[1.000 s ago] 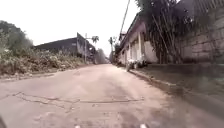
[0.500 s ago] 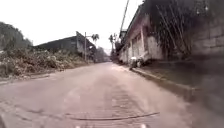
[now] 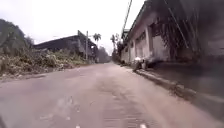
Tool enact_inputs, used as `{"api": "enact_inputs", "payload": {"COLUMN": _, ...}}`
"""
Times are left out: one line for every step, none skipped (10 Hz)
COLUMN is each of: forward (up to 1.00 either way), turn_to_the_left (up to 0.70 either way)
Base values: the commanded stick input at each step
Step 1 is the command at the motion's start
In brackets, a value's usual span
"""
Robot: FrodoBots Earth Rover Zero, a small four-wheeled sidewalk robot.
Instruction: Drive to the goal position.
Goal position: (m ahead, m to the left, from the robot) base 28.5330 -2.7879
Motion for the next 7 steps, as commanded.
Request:
{"api": "enact_inputs", "payload": {"forward": 1.0, "turn_to_the_left": 0.0}}
{"api": "enact_inputs", "payload": {"forward": 1.0, "turn_to_the_left": 0.0}}
{"api": "enact_inputs", "payload": {"forward": 1.0, "turn_to_the_left": -0.2}}
{"api": "enact_inputs", "payload": {"forward": 1.0, "turn_to_the_left": -0.3}}
{"api": "enact_inputs", "payload": {"forward": 1.0, "turn_to_the_left": -0.25}}
{"api": "enact_inputs", "payload": {"forward": 1.0, "turn_to_the_left": -0.15}}
{"api": "enact_inputs", "payload": {"forward": 1.0, "turn_to_the_left": -0.01}}
